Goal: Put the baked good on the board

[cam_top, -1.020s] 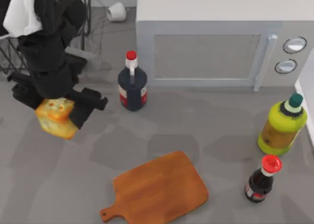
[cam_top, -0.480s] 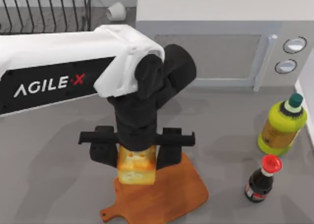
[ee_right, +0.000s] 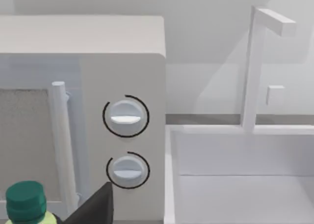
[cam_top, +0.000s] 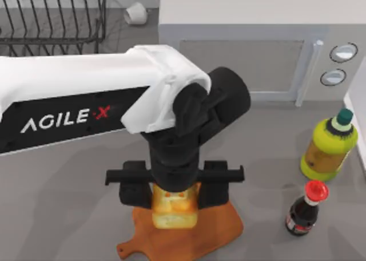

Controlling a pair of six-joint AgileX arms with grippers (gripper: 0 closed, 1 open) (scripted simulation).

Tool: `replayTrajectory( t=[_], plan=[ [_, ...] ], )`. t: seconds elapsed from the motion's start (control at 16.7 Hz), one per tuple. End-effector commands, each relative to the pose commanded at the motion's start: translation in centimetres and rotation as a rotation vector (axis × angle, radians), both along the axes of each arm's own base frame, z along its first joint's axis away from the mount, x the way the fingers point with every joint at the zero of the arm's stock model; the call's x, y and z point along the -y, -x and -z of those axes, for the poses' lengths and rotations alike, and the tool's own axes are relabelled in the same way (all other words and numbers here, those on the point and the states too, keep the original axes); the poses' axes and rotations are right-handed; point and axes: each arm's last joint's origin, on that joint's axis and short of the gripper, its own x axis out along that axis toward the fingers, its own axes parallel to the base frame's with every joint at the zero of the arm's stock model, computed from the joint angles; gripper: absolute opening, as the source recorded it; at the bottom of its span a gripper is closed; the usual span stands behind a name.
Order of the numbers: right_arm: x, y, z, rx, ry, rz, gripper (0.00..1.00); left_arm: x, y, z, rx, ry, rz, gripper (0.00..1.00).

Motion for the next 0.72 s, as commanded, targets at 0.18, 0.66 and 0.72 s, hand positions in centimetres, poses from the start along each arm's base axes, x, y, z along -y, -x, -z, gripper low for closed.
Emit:
replayTrajectory(
  t=[0.18,0.66,0.72],
  plan=[
    [0.0,0.0,0.0,0.0,0.0,0.0,1.0,0.0,-0.2,0.2,-0.002,-0.002,-0.003,0.0],
    [0.0,0.0,0.0,0.0,0.0,0.0,1.0,0.0,-0.1,3.0,0.008,0.011,0.0,0.0],
    [0.0,0.0,0.0,0.0,0.0,0.0,1.0,0.0,-0.1,3.3,0.009,0.013,0.0,0.0]
  ],
)
